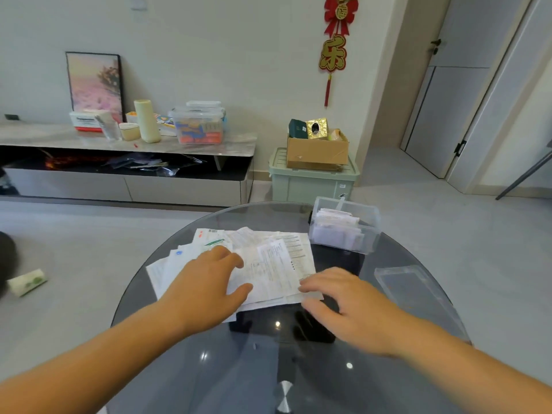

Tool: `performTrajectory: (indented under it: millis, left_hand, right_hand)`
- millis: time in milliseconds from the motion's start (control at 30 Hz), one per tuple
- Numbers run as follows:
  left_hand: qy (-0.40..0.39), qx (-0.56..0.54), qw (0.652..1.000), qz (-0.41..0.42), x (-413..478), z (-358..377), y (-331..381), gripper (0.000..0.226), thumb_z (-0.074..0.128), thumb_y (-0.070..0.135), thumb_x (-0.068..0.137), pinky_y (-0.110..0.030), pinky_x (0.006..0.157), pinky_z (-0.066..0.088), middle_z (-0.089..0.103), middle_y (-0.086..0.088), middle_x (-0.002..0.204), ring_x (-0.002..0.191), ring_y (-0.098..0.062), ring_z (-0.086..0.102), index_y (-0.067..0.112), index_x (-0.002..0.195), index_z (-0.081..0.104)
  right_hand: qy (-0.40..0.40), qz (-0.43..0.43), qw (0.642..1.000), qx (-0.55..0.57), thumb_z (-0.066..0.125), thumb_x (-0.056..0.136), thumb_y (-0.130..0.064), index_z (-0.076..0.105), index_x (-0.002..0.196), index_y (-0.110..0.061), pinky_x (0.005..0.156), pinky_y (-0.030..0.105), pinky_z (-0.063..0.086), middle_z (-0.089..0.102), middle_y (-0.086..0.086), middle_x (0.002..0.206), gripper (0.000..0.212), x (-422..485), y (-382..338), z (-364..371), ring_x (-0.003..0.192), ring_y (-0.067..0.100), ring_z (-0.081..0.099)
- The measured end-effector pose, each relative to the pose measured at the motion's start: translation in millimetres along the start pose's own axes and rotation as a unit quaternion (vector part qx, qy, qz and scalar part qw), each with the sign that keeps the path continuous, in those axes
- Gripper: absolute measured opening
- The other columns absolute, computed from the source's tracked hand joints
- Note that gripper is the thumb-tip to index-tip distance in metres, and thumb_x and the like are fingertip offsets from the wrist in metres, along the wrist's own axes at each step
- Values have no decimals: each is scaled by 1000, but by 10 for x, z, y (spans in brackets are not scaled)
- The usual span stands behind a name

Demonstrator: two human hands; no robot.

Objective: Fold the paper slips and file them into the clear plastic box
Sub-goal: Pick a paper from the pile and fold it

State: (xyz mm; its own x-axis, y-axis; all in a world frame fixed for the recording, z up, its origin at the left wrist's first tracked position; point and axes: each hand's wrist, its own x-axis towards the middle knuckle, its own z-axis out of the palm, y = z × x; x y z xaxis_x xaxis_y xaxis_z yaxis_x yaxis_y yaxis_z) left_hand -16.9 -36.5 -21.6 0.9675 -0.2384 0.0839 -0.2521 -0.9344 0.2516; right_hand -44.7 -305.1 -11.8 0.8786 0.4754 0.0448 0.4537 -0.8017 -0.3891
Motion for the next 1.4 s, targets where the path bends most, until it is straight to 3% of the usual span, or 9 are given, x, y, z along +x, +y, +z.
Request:
performTrajectory:
  millis: [133, 267, 467, 633, 700, 833, 1000, 1233, 1400]
  left_hand:
    - [-25, 60, 998, -23, -337, 31, -139, 64, 43, 68, 92, -35, 112, 37, 40, 4, 147, 130, -19, 43, 30, 142, 41]
    - [-69, 72, 995, 4, -487, 79, -229, 62, 40, 68, 93, -41, 119, 25, 43, 4, 144, 132, -20, 40, 28, 141, 41]
    - [-118, 76, 987, 74, -691, 142, -191, 79, 16, 72, 80, -33, 114, 30, 45, 4, 142, 131, -19, 41, 30, 140, 46]
    - [-123, 7, 979, 162, -905, 186, 107, 46, 48, 55, 96, -33, 110, 33, 52, 8, 137, 128, -15, 44, 31, 135, 53]
    - [-128, -32, 969, 207, -998, 235, 221, 46, 50, 55, 95, -33, 113, 31, 50, 12, 141, 131, -10, 41, 35, 137, 54]
    - [-143, -84, 959, 231, -1044, 227, 279, 60, 61, 57, 90, -18, 119, 15, 28, 11, 159, 145, -5, 21, 37, 145, 46]
    - [-143, -9, 965, 221, -1040, 191, 172, 75, 61, 76, 79, -26, 121, 10, 27, 11, 159, 146, -7, 16, 38, 141, 45]
    - [-152, -49, 963, 218, -1044, 289, 308, 63, 71, 72, 73, -29, 111, 26, 36, 18, 130, 118, -5, 29, 44, 126, 50]
    - [-143, -85, 965, 203, -981, 312, 324, 41, 72, 61, 81, -29, 105, 33, 46, 15, 120, 113, -7, 38, 37, 111, 60]
  right_hand:
    - [-82, -34, 996, -26, 34, 101, -58, 54, 137, -31, 113, 31, 34, 52, -14, 139, 49, -27, -405, 203, 130, 7, 41]
    - [-129, 8, 991, -21, 29, 101, -61, 37, 152, -35, 123, 35, 15, 21, -12, 163, 58, 100, -551, 330, 150, 12, 14]
    - [-115, 53, 992, -4, 23, 92, -69, 58, 121, -30, 106, 39, 40, 57, -15, 118, 61, 39, -549, 409, 117, 9, 44]
    - [-75, 50, 995, 50, 32, 97, -64, 58, 129, -29, 111, 30, 36, 55, -22, 132, 55, -171, -581, 350, 128, 2, 42]
    - [-80, 44, 994, 56, 38, 100, -58, 48, 142, -36, 117, 21, 23, 38, -31, 142, 49, -304, -557, 332, 136, -9, 27]
    - [-116, -7, 993, 18, 44, 100, -54, 49, 142, -37, 104, -1, 14, 38, -34, 139, 46, -552, -471, 309, 126, -25, 23]
    - [-118, 19, 993, -11, 49, 92, -66, 50, 141, -40, 122, 23, 18, 25, -30, 157, 55, -763, -300, 356, 143, -12, 14]
    - [-114, 4, 993, 30, 71, 69, -75, 47, 141, -42, 122, 22, 12, 17, -30, 156, 83, -967, -242, 465, 144, -13, 1]
    - [-91, 28, 993, 77, 80, 67, -65, 51, 136, -43, 118, 16, 19, 28, -31, 149, 78, -985, -281, 443, 139, -16, 15]
